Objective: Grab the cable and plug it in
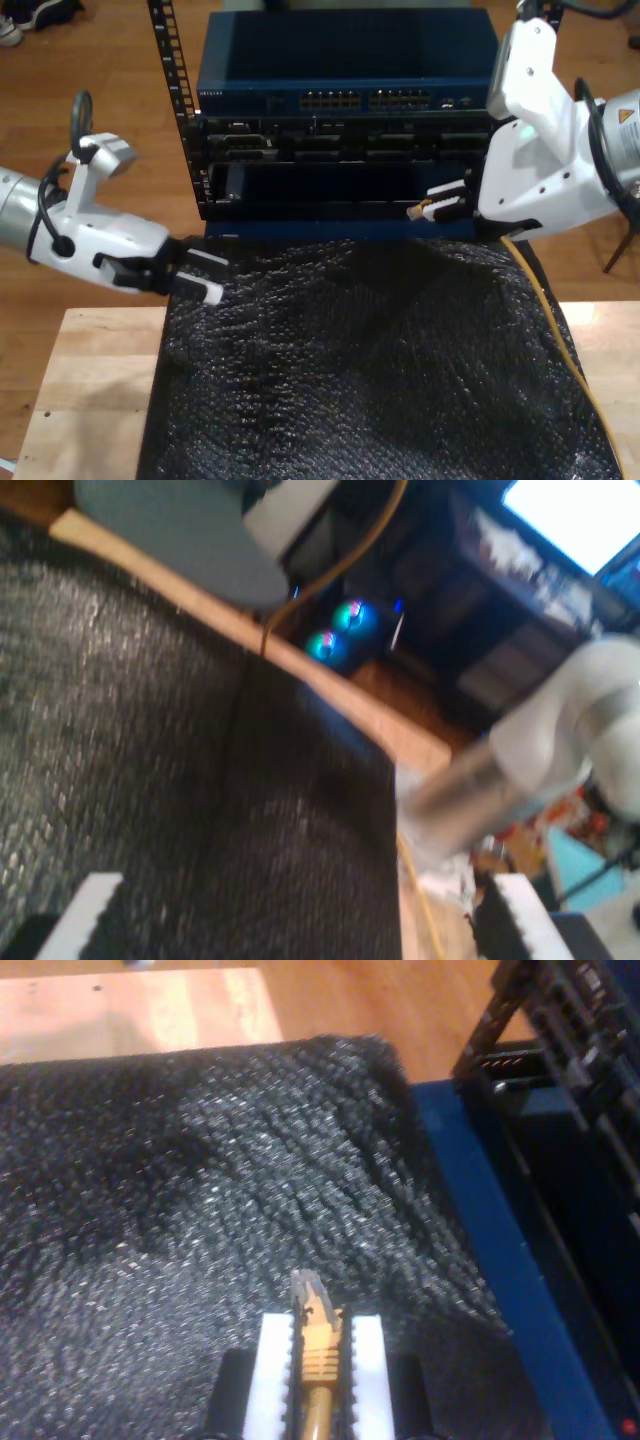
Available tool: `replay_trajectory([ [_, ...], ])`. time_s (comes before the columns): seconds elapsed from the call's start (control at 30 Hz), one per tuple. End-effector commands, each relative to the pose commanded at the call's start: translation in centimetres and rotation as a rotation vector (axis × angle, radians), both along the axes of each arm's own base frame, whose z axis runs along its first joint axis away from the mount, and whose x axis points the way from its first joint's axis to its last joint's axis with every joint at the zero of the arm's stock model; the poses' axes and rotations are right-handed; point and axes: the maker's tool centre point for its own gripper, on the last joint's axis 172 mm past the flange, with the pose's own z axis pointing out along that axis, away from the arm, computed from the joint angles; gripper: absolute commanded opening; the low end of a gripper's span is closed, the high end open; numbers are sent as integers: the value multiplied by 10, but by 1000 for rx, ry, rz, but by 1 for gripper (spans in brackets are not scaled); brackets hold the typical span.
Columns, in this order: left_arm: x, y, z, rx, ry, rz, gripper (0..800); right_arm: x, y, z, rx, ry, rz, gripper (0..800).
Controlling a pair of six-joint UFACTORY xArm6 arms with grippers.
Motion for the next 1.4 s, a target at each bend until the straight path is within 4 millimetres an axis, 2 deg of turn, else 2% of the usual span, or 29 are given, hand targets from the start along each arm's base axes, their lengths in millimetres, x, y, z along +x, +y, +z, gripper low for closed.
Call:
replay_trajectory([
  [0.13, -6, 25, -2, 75, -33, -3, 797, 1, -11, -24, -48, 57, -18, 0],
  [0.2, -11, 37, -3, 121, -57, -17, 798, 1, -12, -29, -60, 68, -20, 0],
  [0.47, -38, 84, -14, 245, -175, -118, 798, 0, -15, -40, -81, 86, -13, 0],
  [0.57, -49, 96, -11, 261, -232, -158, 799, -1, -17, -44, -93, 92, -11, 0],
  [0.87, -105, 158, -24, 307, -297, -281, 799, -2, -18, -50, -98, 105, -10, 0],
  [1.03, -140, 189, -38, 306, -326, -314, 799, -5, -18, -56, -102, 115, -9, 0],
  [1.17, -178, 201, -51, 307, -338, -391, 799, -9, -20, -63, -109, 128, -8, 0],
  [1.4, -235, 200, -78, 257, -336, -471, 799, -12, -21, -71, -115, 141, -6, 0],
])
